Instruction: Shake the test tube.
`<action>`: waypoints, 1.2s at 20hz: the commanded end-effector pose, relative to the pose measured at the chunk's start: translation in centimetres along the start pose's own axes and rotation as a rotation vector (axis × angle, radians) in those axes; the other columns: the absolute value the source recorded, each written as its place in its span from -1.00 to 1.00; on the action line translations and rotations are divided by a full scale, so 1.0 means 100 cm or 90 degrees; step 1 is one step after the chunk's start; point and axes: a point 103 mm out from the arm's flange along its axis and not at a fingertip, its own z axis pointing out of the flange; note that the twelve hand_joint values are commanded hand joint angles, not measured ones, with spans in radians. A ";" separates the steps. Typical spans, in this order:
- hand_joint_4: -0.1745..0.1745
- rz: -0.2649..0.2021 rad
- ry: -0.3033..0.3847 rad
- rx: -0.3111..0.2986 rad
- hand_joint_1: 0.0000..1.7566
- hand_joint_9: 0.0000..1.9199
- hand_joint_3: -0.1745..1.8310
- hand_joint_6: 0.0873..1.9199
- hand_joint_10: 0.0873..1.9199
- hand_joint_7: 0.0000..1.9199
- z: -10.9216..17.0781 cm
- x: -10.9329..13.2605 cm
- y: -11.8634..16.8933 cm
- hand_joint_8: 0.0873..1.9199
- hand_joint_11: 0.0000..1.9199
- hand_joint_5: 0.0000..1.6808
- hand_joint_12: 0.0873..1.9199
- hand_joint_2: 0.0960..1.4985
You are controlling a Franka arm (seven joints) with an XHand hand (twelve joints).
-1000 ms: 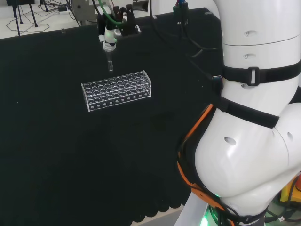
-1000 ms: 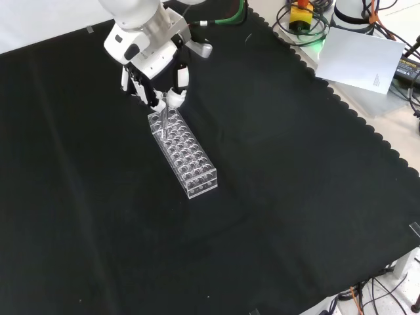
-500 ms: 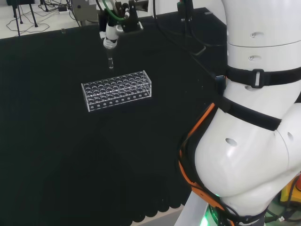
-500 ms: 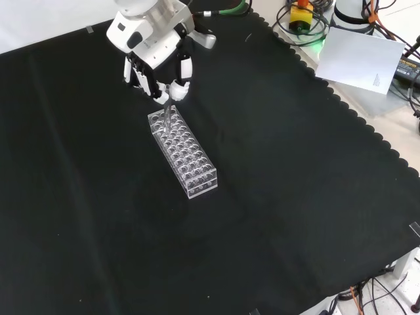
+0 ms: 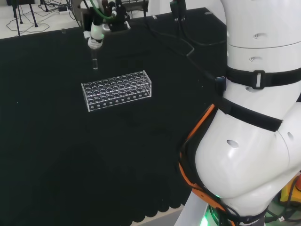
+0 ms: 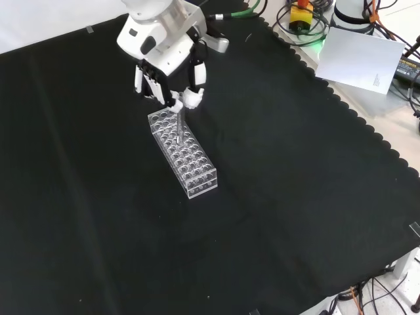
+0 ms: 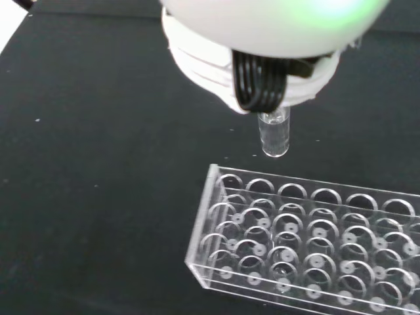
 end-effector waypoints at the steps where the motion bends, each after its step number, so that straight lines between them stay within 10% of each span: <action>1: -1.00 0.011 -0.007 0.003 0.64 0.53 -0.10 -0.53 -0.95 0.48 -0.001 -0.008 -0.004 -0.33 -0.16 0.60 0.23 -0.34; 16: -1.00 0.155 -0.045 0.010 0.64 0.53 -0.09 -0.53 -0.96 0.48 -0.006 -0.113 -0.049 -0.34 -0.16 0.61 0.23 -0.34; 24: -1.00 0.144 -0.043 0.013 0.64 0.53 -0.09 -0.53 -0.97 0.48 -0.005 -0.108 -0.043 -0.34 -0.16 0.61 0.23 -0.34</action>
